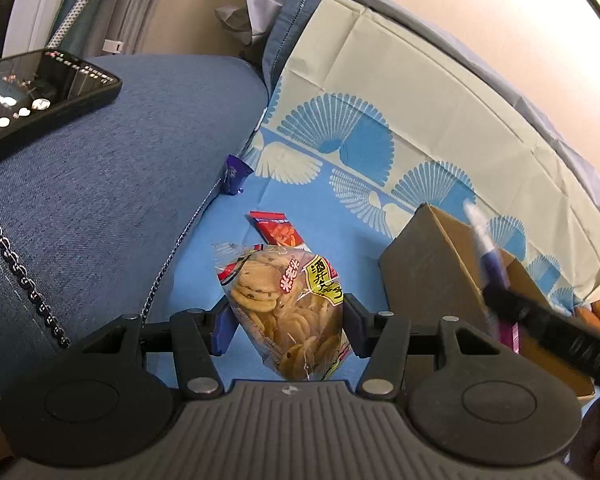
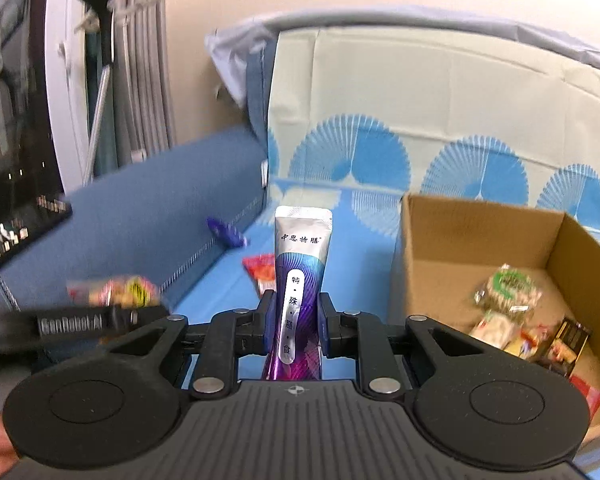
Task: Organize snacks
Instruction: 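Carry the purple-white bar and cookie bag over the box with both tools, then open both tools to drop the bar and cookie bag into the box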
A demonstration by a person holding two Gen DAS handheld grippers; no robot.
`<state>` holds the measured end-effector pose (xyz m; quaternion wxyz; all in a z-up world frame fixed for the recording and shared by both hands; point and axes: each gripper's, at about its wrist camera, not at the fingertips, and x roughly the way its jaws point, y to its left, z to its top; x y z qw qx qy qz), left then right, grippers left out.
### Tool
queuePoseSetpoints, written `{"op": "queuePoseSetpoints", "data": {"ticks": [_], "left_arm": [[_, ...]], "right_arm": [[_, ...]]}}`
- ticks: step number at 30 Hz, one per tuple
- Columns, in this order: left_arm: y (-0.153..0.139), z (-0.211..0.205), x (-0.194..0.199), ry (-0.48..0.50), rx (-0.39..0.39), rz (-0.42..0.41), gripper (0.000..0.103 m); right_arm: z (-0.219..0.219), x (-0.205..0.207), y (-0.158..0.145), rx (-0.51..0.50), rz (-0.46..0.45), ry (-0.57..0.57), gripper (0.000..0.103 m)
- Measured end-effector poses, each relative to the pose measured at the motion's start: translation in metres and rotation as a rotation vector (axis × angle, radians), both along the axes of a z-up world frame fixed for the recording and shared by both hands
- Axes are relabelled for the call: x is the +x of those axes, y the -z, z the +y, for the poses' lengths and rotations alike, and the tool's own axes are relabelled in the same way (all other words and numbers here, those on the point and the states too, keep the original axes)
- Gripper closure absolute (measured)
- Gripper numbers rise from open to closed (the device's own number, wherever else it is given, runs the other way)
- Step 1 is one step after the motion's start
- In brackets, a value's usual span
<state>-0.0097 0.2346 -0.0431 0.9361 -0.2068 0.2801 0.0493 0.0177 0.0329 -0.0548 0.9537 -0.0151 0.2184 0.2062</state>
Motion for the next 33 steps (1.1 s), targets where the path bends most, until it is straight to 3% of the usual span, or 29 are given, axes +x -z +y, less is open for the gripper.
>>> {"op": "queuePoseSetpoints", "data": {"ticks": [9, 21, 33], "left_arm": [[-0.025, -0.031, 0.023, 0.026, 0.047, 0.006, 0.043], [-0.068, -0.138, 0.089, 0.171, 0.114, -0.106, 0.043], [-0.077, -0.217, 0.140, 0.267, 0.142, -0.133, 0.043]], "right_arm": [[-0.048, 0.021, -0.019, 0.089, -0.007, 0.102, 0.081], [-0.120, 0.052, -0.025, 0.192, 0.043, 0.315, 0.081], [-0.164, 0.060, -0.020, 0.262, 0.089, 0.423, 0.081]]}}
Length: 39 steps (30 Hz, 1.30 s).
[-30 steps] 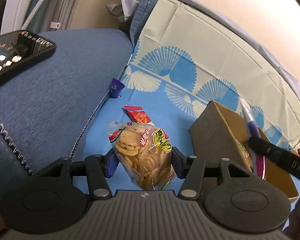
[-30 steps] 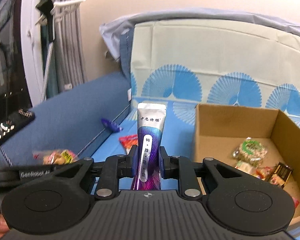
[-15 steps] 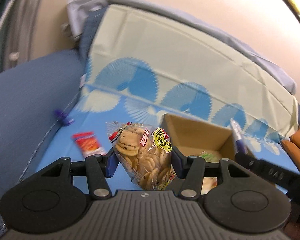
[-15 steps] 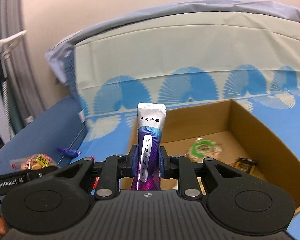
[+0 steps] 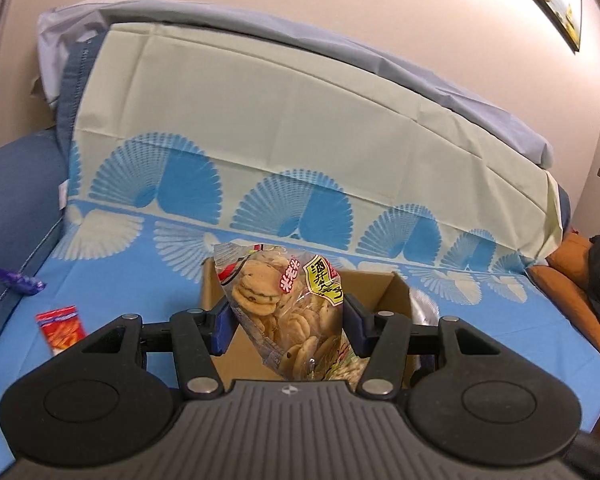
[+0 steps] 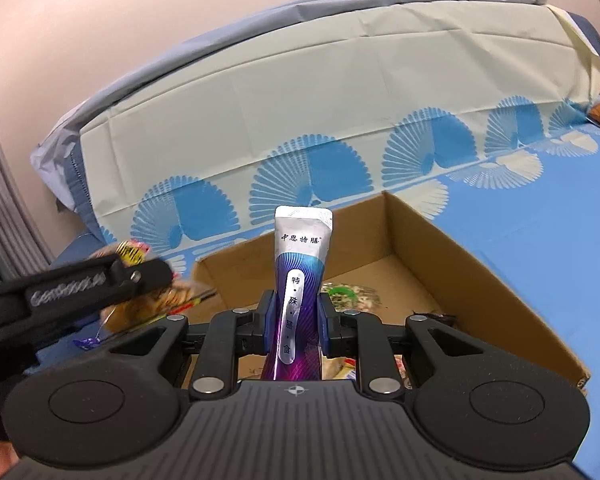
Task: Organize snacks
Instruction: 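Open both tools to drop the bar and cookie bag into the box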
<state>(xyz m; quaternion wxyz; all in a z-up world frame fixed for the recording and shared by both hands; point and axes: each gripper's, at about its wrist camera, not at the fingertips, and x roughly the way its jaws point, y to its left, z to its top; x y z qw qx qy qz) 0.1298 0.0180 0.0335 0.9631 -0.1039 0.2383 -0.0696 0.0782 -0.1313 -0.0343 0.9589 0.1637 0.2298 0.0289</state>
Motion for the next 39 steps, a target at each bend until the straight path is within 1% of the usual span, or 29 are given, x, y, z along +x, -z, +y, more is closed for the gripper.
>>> {"op": "queuePoseSetpoints", "data": {"ticks": [4, 6, 7, 8, 9, 10, 11, 12, 14, 17, 19, 20, 22, 23, 24, 25, 27, 28, 30, 31, 32, 33, 36, 39], "left_arm": [[-0.005, -0.011, 0.009, 0.020, 0.016, -0.009, 0.043], [-0.007, -0.015, 0.013, 0.036, 0.027, -0.006, 0.041], [-0.007, -0.017, 0.015, 0.045, 0.039, 0.000, 0.034], [-0.006, -0.018, 0.016, 0.054, 0.053, 0.009, 0.027], [-0.005, -0.018, 0.018, 0.060, 0.067, 0.020, 0.017], [-0.003, -0.016, 0.017, 0.056, 0.079, 0.018, 0.017], [-0.002, -0.014, 0.014, 0.049, 0.088, 0.012, 0.017], [-0.001, -0.009, 0.011, 0.037, 0.098, 0.003, 0.017], [0.000, 0.005, 0.001, 0.007, 0.105, -0.026, 0.017], [0.002, 0.035, -0.017, -0.044, 0.113, -0.066, 0.024], [0.005, 0.062, -0.030, -0.070, 0.114, -0.067, 0.035], [0.007, 0.075, -0.037, -0.082, 0.111, -0.061, 0.039], [0.012, 0.108, -0.050, -0.104, 0.103, -0.038, 0.056], [0.015, 0.124, -0.056, -0.116, 0.102, -0.027, 0.062], [0.020, 0.139, -0.063, -0.132, 0.108, -0.018, 0.075], [0.027, 0.154, -0.070, -0.147, 0.128, -0.013, 0.080], [0.044, 0.179, -0.086, -0.181, 0.179, -0.003, 0.084], [0.053, 0.188, -0.094, -0.191, 0.192, 0.004, 0.085], [0.080, 0.204, -0.109, -0.225, 0.217, 0.042, 0.085], [0.083, 0.212, -0.109, -0.245, 0.186, 0.078, 0.087], [0.079, 0.217, -0.111, -0.252, 0.157, 0.051, 0.087], [0.078, 0.219, -0.114, -0.256, 0.148, 0.025, 0.087], [0.081, 0.216, -0.112, -0.242, 0.161, 0.035, 0.087], [0.080, 0.213, -0.116, -0.218, 0.167, 0.000, 0.087]], "right_arm": [[-0.004, 0.002, 0.002, 0.006, 0.007, 0.012, 0.081], [-0.004, 0.003, 0.002, 0.005, 0.012, 0.017, 0.081], [-0.004, 0.003, 0.003, 0.004, 0.014, 0.019, 0.081], [-0.003, 0.003, 0.003, -0.003, 0.020, 0.028, 0.078], [-0.002, 0.004, 0.004, -0.015, 0.030, 0.039, 0.074], [0.000, 0.005, 0.005, -0.031, 0.044, 0.055, 0.068], [0.001, 0.007, 0.007, -0.044, 0.059, 0.069, 0.051], [0.001, 0.007, 0.008, -0.047, 0.066, 0.083, 0.043], [0.002, 0.008, 0.010, -0.049, 0.072, 0.097, 0.043], [0.006, 0.008, 0.013, -0.074, 0.073, 0.114, 0.039], [0.011, 0.009, 0.015, -0.091, 0.075, 0.116, 0.039], [0.014, 0.009, 0.017, -0.101, 0.072, 0.116, 0.039], [0.020, 0.008, 0.018, -0.121, 0.063, 0.110, 0.039], [0.024, 0.007, 0.019, -0.133, 0.054, 0.104, 0.039], [0.028, 0.005, 0.018, -0.142, 0.041, 0.095, 0.039], [0.034, 0.003, 0.018, -0.151, 0.023, 0.083, 0.039], [0.048, -0.002, 0.016, -0.172, -0.017, 0.051, 0.040], [0.056, -0.005, 0.015, -0.184, -0.039, 0.031, 0.040], [0.074, -0.012, 0.012, -0.211, -0.088, -0.024, 0.040], [0.083, -0.015, 0.011, -0.223, -0.112, -0.054, 0.041], [0.093, -0.020, 0.011, -0.236, -0.139, -0.091, 0.042], [0.102, -0.023, 0.010, -0.247, -0.160, -0.124, 0.043], [0.131, -0.033, 0.010, -0.275, -0.211, -0.231, 0.046], [0.156, -0.040, 0.012, -0.287, -0.234, -0.325, 0.051]]}}
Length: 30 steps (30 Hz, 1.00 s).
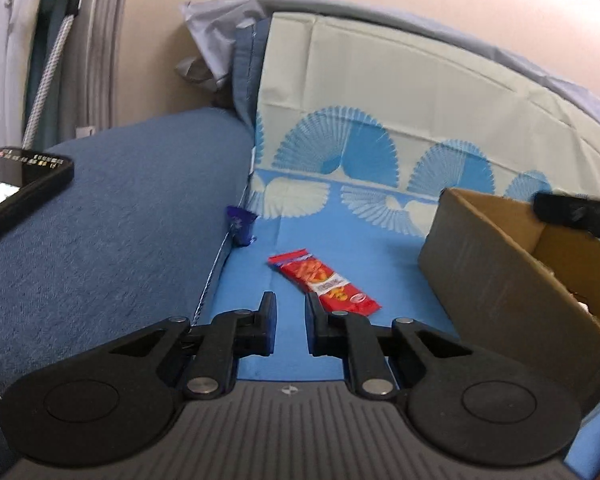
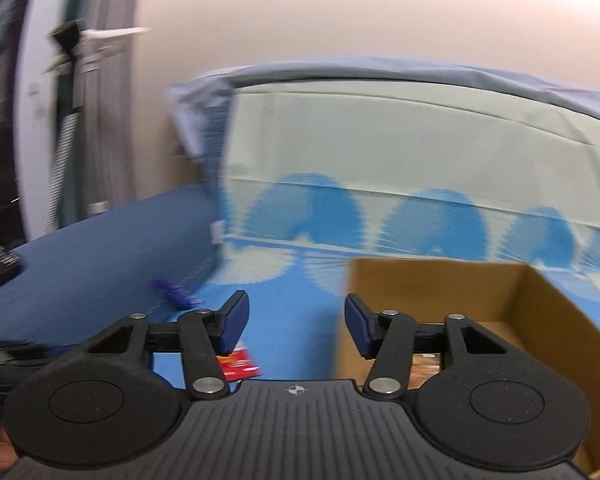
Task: Organize snacks
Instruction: 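Open both tools to drop the bar and cookie bag into the box, then move both tools back to the sheet and grasp the purple candy bar with the left tool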
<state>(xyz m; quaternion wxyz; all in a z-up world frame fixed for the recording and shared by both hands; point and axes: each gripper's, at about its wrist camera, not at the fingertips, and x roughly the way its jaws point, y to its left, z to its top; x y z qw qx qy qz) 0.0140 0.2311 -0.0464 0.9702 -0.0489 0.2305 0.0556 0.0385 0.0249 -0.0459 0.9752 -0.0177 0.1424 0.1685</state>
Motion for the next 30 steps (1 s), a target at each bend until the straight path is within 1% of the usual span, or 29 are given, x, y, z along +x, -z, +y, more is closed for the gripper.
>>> {"op": "queuePoseSetpoints", "data": {"ticks": [4, 7, 9, 10, 11, 12, 14, 17, 18, 21, 23, 24, 25, 26, 27, 28, 29, 30], "left_arm": [[-0.003, 0.006, -0.005, -0.038, -0.035, -0.042, 0.087], [-0.005, 0.012, -0.004, -0.079, -0.053, -0.073, 0.087], [-0.006, 0.017, -0.005, -0.113, -0.067, -0.091, 0.087], [-0.007, 0.019, -0.005, -0.131, -0.074, -0.099, 0.087], [-0.007, 0.022, -0.006, -0.149, -0.084, -0.106, 0.087], [-0.008, 0.025, -0.007, -0.159, -0.096, -0.109, 0.087], [-0.010, 0.030, -0.008, -0.157, -0.119, -0.120, 0.087], [-0.012, 0.031, -0.010, -0.147, -0.126, -0.130, 0.087], [-0.012, 0.032, -0.010, -0.143, -0.127, -0.131, 0.087], [-0.011, 0.032, -0.008, -0.131, -0.133, -0.131, 0.087], [-0.011, 0.033, -0.009, -0.126, -0.142, -0.134, 0.087], [-0.011, 0.034, -0.009, -0.124, -0.146, -0.136, 0.087], [-0.011, 0.034, -0.009, -0.122, -0.148, -0.137, 0.087], [-0.011, 0.034, -0.009, -0.121, -0.150, -0.138, 0.087], [-0.011, 0.034, -0.009, -0.120, -0.152, -0.139, 0.087], [-0.011, 0.034, -0.009, -0.120, -0.154, -0.139, 0.087], [-0.011, 0.034, -0.009, -0.119, -0.156, -0.140, 0.087], [-0.011, 0.034, -0.009, -0.119, -0.157, -0.139, 0.087]], "right_arm": [[0.026, -0.003, 0.005, -0.020, 0.016, -0.074, 0.056], [0.040, 0.001, 0.010, -0.012, 0.056, -0.085, 0.057], [0.047, 0.010, 0.014, -0.005, 0.101, -0.079, 0.056], [0.052, 0.017, 0.016, -0.005, 0.126, -0.073, 0.054], [0.058, 0.025, 0.020, -0.012, 0.154, -0.063, 0.046], [0.064, 0.035, 0.023, -0.019, 0.175, -0.054, 0.035], [0.074, 0.063, 0.032, -0.024, 0.217, -0.025, 0.027], [0.091, 0.111, 0.053, -0.056, 0.301, 0.008, 0.022], [0.098, 0.126, 0.060, -0.071, 0.337, 0.011, 0.021], [0.120, 0.162, 0.086, -0.136, 0.445, -0.029, 0.021], [0.133, 0.171, 0.098, -0.214, 0.449, -0.020, 0.021], [0.135, 0.174, 0.104, -0.232, 0.452, -0.022, 0.021], [0.136, 0.176, 0.108, -0.238, 0.466, -0.032, 0.022], [0.134, 0.178, 0.114, -0.245, 0.491, -0.047, 0.032], [0.132, 0.179, 0.117, -0.241, 0.503, -0.065, 0.039], [0.126, 0.175, 0.118, -0.223, 0.498, -0.067, 0.041], [0.121, 0.171, 0.117, -0.213, 0.498, -0.068, 0.049], [0.118, 0.167, 0.116, -0.212, 0.500, -0.079, 0.080]]}}
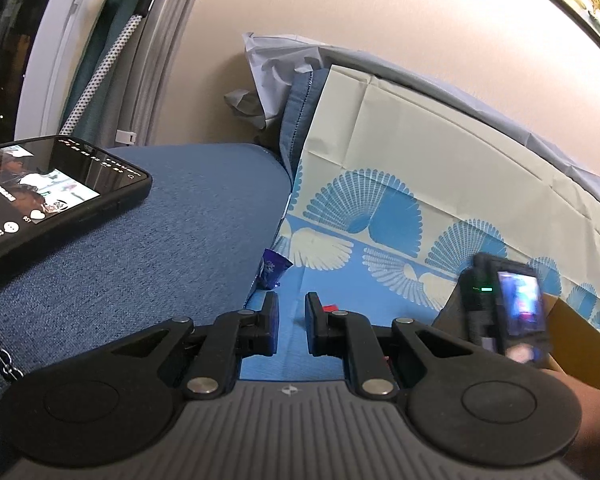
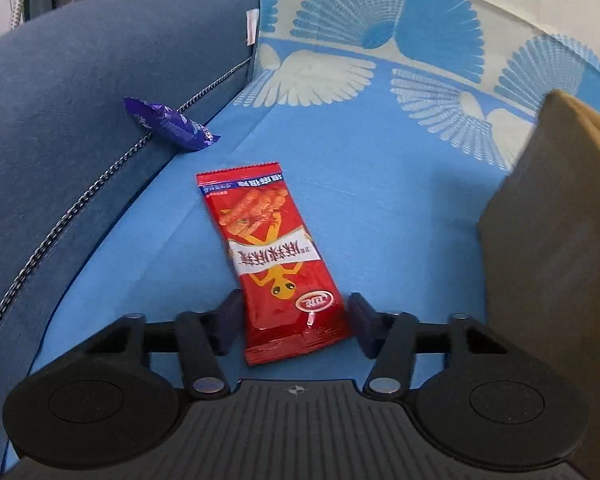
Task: Organize snacks
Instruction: 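Move both tools back to the sheet and grasp the purple candy bar with the left tool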
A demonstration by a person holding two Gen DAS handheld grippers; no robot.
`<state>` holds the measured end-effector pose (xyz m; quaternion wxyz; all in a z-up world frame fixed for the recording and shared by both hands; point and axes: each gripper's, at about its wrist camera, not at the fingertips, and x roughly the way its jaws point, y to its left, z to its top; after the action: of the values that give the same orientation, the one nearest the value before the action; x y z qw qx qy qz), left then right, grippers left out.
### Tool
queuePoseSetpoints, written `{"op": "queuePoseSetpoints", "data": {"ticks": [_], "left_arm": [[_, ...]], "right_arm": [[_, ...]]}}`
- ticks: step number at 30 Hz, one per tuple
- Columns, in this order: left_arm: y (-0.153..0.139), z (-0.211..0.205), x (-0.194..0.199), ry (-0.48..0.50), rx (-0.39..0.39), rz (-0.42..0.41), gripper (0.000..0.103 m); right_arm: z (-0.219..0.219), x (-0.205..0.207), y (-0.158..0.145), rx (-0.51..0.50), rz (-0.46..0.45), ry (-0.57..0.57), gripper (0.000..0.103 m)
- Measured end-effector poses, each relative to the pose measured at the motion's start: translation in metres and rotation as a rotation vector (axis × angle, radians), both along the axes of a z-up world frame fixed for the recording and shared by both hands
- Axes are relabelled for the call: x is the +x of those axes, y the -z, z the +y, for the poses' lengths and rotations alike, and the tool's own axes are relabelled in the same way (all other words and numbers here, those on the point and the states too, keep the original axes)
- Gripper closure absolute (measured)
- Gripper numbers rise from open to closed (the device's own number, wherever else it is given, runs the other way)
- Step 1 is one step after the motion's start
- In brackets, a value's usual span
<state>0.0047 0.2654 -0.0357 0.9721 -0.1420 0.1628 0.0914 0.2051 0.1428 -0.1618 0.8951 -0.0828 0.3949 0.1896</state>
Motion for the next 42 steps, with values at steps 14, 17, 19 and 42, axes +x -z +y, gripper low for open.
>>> {"op": "queuePoseSetpoints", "data": {"ticks": [14, 17, 19, 42], "left_arm": [[0.003, -0.004, 0.004, 0.006, 0.033, 0.059, 0.087], [0.004, -0.009, 0.013, 0.012, 0.074, 0.111, 0.087], [0.002, -0.015, 0.026, 0.019, 0.138, 0.142, 0.085], [0.058, -0.041, 0.202, 0.060, 0.751, 0.503, 0.098]], "right_arm": [[-0.038, -0.116, -0.063, 0.038, 0.067, -0.012, 0.088], [-0.038, -0.120, -0.062, 0.048, -0.046, -0.006, 0.069], [-0.039, -0.119, -0.054, 0.065, -0.058, 0.002, 0.069], [-0.043, -0.080, -0.048, 0.175, 0.068, 0.064, 0.060]]}}
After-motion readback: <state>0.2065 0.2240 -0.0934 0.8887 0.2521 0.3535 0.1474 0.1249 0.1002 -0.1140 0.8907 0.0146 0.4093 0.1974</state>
